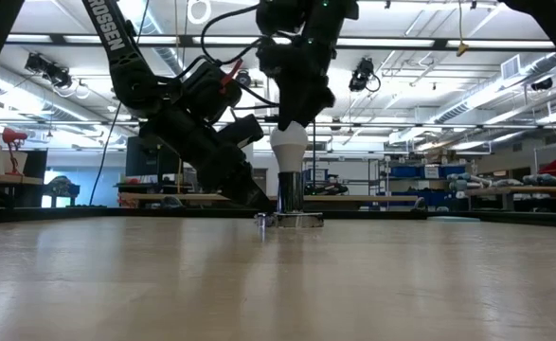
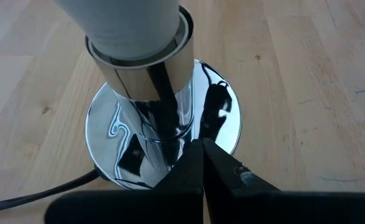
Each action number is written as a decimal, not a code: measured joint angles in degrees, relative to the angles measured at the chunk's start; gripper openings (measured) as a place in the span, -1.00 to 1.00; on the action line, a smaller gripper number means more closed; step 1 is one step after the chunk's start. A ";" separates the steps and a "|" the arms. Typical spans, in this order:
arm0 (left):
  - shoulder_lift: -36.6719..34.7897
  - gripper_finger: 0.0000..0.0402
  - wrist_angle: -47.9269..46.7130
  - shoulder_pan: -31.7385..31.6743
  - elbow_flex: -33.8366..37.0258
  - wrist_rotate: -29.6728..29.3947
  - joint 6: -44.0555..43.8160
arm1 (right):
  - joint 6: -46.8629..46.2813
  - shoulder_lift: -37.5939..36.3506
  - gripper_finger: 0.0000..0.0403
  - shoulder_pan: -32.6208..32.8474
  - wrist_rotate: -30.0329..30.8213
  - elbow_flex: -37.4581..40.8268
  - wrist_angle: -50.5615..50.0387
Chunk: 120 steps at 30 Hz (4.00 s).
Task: Screw lightbulb
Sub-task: Remove the lightbulb from the lamp socket
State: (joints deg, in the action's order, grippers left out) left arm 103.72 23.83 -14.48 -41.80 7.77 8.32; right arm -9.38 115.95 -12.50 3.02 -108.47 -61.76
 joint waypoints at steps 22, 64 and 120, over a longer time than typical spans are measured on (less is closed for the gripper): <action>0.00 -1.00 -0.02 -0.02 0.02 0.02 0.17 | 23.68 -0.18 0.35 2.27 4.19 -6.82 -3.70; 0.00 -1.00 -0.09 -0.07 0.02 -0.20 0.20 | 33.47 0.01 0.19 -0.75 -4.20 -1.45 -1.13; -5.17 -1.00 -5.19 -0.09 0.08 -11.10 -1.03 | -2.03 -0.84 0.01 1.52 3.08 -8.60 -6.47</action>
State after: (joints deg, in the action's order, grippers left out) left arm 98.55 18.64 -14.57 -41.72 -3.33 7.29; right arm -11.42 115.11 -10.98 6.10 -117.07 -68.22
